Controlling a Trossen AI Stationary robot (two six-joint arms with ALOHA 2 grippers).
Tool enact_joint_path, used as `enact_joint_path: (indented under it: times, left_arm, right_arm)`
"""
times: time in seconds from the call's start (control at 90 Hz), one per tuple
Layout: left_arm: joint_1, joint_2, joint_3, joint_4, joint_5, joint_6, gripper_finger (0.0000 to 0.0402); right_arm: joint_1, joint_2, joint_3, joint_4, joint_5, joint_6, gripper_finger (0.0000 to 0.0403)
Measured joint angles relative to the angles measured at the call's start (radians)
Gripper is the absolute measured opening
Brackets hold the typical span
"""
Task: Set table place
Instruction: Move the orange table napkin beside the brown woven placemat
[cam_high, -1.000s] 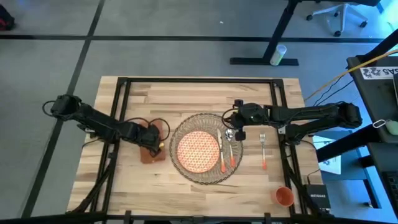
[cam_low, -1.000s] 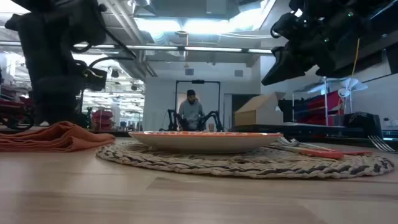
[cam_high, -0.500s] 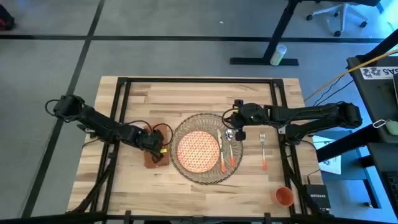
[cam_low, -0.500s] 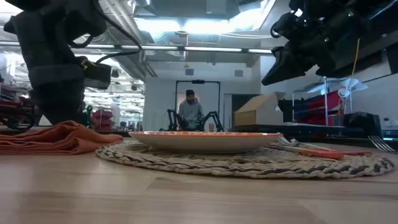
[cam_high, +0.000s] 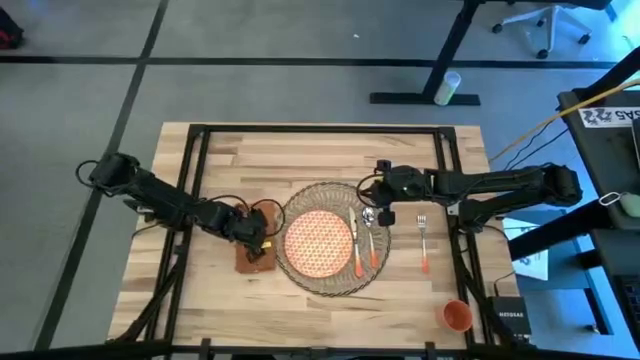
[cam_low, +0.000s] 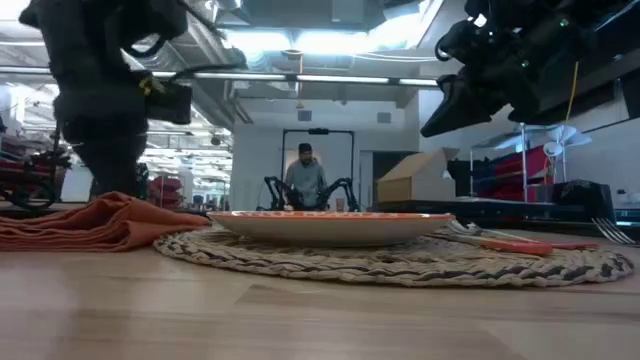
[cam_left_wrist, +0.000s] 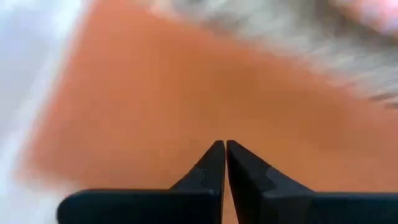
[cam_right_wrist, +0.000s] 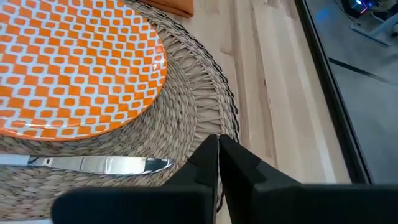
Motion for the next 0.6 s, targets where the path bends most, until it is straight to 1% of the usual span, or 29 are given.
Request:
enact_joint_path:
  times: [0.122, 0.178, 0.511, 0.6]
  left_arm:
    - [0.023, 0.000, 0.001, -0.165, -0.022, -0.074, 0.0000]
    - [0.030, 0.000, -0.011, -0.193, -0.026, -0.095, 0.0000]
    - [0.044, 0.003, -0.065, -0.010, -0.028, -0.045, 0.0000]
    - [0.058, 0.003, -0.067, -0.009, -0.032, -0.045, 0.0000]
  right_arm:
    - [0.000, 0.000, 0.000, 0.000, 0.000, 0.000, 0.0000]
    - [0.000, 0.000, 0.000, 0.000, 0.000, 0.000, 0.0000]
    - [0.000, 0.000, 0.000, 0.001, 0.000, 0.000, 0.0000]
    - [0.000, 0.000, 0.000, 0.001, 0.000, 0.000, 0.0000]
